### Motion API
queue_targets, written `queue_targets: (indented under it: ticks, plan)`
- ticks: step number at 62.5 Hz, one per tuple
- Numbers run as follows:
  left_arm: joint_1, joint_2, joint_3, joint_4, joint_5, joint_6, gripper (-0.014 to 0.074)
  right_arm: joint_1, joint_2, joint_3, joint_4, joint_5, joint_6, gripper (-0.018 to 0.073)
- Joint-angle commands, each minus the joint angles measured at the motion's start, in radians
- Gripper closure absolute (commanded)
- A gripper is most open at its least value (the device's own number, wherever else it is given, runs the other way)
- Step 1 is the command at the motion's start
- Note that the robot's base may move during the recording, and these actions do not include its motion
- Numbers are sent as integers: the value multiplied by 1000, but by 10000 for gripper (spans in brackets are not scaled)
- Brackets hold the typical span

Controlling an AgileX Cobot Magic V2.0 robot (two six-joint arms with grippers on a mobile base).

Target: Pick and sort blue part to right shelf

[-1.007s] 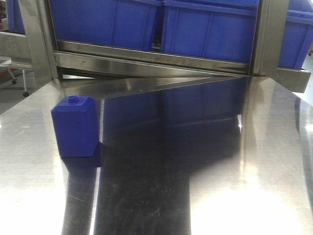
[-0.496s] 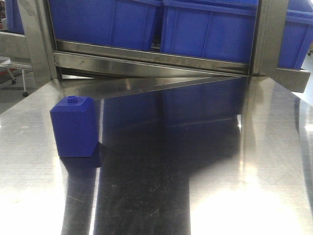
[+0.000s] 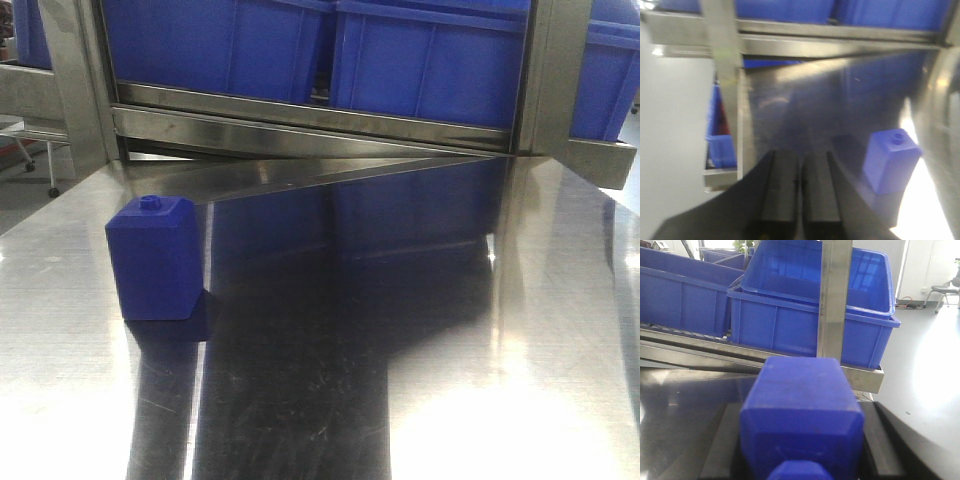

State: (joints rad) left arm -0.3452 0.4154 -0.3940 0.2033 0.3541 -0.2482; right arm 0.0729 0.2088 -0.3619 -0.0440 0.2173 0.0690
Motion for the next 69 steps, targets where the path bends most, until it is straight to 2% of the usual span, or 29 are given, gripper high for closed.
queue_targets:
  ticks: [1,7,13,22,29,35,40,52,69]
  plan:
    - [-54,95,-79,43,-77,-79,274,-8,8,-25,-14,-103,-6,131]
    - [-95,208,-147,87,-77,-169,80,-8,8,-25,-14,-103,-6,131]
    - [-117,323,-214,126,-63,-273,-37,-8,8,-25,-14,-103,-6,131]
    - [-150,487,-338,149,50,-404,-71,-8,8,-25,-14,-103,-6,131]
    - [-196,624,-469,182,218,-504,-70,-8,8,-25,-14,-103,-6,131]
    - [-228,721,-586,179,330,-522,-64,-8,8,-25,-14,-103,-6,131]
    - [-243,814,-687,142,424,-522,-64,-8,8,-25,-14,-103,-6,131]
    - [-244,986,-881,21,609,-522,-64,-8,8,-25,-14,-103,-6,131]
    - [-246,1177,-1064,-42,835,-520,-64,-8,8,-25,-14,-103,-6,131]
